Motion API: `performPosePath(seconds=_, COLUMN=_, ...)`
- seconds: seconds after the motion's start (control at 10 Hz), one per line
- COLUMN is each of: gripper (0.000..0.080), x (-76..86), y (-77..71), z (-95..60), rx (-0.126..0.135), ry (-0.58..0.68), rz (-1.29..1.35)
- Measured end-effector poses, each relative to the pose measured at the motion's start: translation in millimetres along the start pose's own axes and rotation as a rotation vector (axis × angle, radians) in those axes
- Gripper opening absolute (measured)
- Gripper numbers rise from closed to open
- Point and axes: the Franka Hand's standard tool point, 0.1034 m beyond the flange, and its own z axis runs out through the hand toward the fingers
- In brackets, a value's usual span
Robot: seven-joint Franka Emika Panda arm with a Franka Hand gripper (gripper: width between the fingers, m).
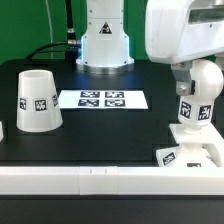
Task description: Assemble lamp
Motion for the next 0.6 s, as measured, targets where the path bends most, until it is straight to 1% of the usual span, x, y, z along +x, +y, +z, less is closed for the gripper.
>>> performPosePath(seconds=0.4, gripper=0.0698, x=-5.1, y=5.1, z=1.6, rx=-0.003, ry=-0.006, rz=-0.260)
performPosePath(seconds=0.6, gripper=0.0698, x=-5.0, y=3.6, z=3.5, rx=0.000, ry=-0.008, rz=-0.272)
